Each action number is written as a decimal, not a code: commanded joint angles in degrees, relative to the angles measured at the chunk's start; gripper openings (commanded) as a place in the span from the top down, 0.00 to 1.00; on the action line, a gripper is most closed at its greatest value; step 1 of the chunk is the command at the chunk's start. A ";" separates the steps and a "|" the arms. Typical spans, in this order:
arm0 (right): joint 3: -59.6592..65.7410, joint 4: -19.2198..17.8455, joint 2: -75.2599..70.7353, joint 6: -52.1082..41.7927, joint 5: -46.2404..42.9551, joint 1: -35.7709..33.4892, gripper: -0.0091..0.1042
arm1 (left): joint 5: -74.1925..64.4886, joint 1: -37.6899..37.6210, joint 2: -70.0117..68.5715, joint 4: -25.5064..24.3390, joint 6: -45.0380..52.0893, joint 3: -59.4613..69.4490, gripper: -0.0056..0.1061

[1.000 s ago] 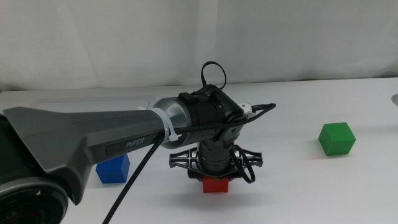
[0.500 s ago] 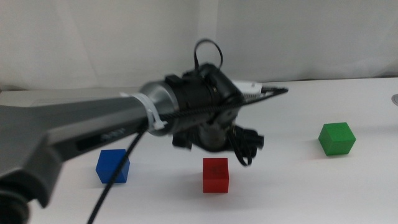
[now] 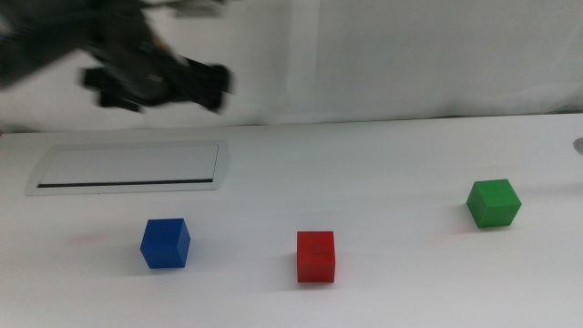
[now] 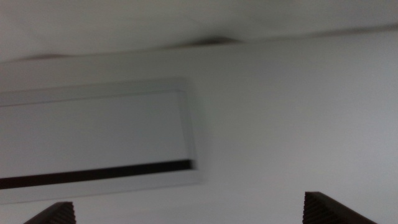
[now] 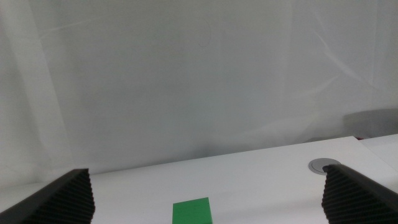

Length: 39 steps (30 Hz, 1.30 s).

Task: Stack red cubes first, then green, then blue cubes in a specific spot.

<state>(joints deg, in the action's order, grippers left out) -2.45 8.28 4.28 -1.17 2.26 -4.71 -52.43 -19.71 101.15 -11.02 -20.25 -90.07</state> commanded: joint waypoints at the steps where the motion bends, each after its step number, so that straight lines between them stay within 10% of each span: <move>1: 0.30 -0.19 -0.11 -0.14 -0.47 0.21 0.01 | -0.56 4.99 -2.48 1.54 3.60 -0.22 0.12; 8: 0.30 -0.19 -0.11 -0.14 -0.47 0.21 0.01 | 0.45 15.15 -10.91 2.90 9.15 1.63 0.17; 11: 0.30 -0.19 -0.11 -0.14 -0.79 0.21 0.01 | 3.75 16.49 -17.23 2.89 9.96 6.54 0.37; 16: 0.30 -0.19 -0.11 -0.14 -0.91 0.21 0.01 | 13.45 16.49 -29.48 2.89 7.12 19.15 0.97; 39: 0.30 -0.19 -0.11 -0.14 -0.91 0.21 0.01 | 40.34 16.49 -86.66 2.54 -3.25 79.46 0.97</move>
<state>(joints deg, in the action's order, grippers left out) -2.45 8.28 4.28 -1.08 1.82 -4.71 -13.46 -3.37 16.05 -8.62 -21.81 -13.29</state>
